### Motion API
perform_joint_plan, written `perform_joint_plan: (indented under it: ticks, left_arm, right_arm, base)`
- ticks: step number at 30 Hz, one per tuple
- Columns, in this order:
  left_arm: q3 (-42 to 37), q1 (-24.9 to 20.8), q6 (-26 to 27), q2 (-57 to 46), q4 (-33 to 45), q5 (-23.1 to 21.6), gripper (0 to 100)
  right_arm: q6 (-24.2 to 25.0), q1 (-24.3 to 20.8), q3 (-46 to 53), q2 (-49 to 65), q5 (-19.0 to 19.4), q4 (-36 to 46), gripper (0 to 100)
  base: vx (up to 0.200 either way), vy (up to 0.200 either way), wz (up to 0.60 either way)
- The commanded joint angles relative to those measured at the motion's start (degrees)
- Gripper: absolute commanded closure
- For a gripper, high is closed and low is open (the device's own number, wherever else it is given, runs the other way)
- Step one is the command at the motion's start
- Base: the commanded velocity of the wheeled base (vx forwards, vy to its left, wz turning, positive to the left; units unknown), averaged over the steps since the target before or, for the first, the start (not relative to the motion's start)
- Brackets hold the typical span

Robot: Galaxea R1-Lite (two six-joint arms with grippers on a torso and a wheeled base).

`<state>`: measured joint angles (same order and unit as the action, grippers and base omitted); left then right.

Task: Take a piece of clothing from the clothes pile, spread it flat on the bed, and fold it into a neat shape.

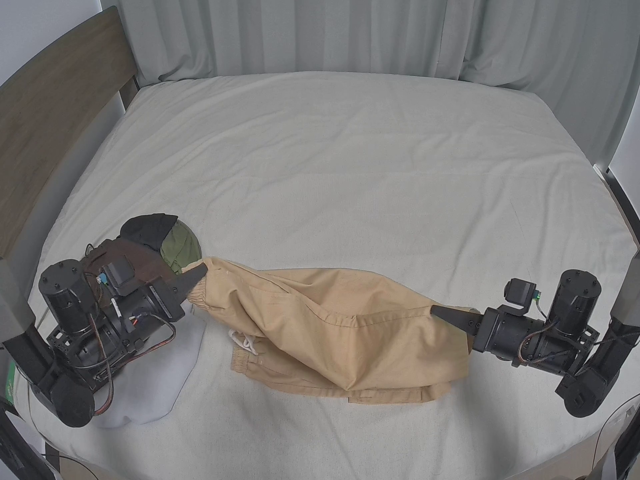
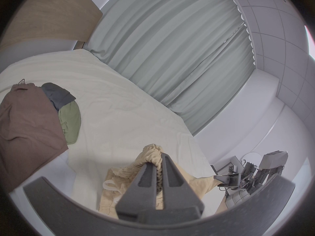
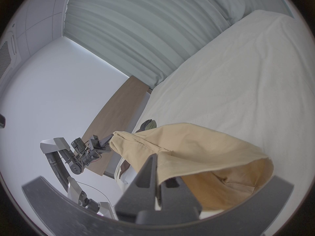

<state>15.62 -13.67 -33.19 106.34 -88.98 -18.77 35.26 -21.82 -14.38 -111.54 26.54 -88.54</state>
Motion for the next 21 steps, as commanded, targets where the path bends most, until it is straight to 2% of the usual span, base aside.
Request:
perform_joint_plan:
  ticks: [1,4,8,14,21]
  left_arm:
    - [-2.08,1.80,0.06,-3.59,-0.05,-3.02,100]
    - [-2.96,2.94,0.15,-4.82,-0.05,-5.57,100]
    - [-2.96,4.26,0.06,-5.26,-0.05,-6.01,100]
    - [-4.89,7.69,0.15,-7.64,-0.05,-13.31,100]
    - [-3.75,7.16,0.41,-7.11,-0.05,-13.48,100]
  right_arm:
    - [-0.01,-0.33,-0.73,0.71,0.00,-0.14,100]
    - [-0.01,-0.42,-1.61,0.80,0.00,-0.14,100]
    - [-0.01,-0.50,-1.87,1.33,0.00,-0.14,100]
    - [-0.10,-1.21,-3.02,2.38,-0.08,-0.14,100]
    - [-0.01,-0.94,-3.72,2.91,-0.08,-0.14,100]
  base:
    - [0.000,0.000,0.00]
    - [0.000,0.000,0.00]
    - [0.000,0.000,0.00]
    - [0.000,0.000,0.00]
    - [0.000,0.000,0.00]
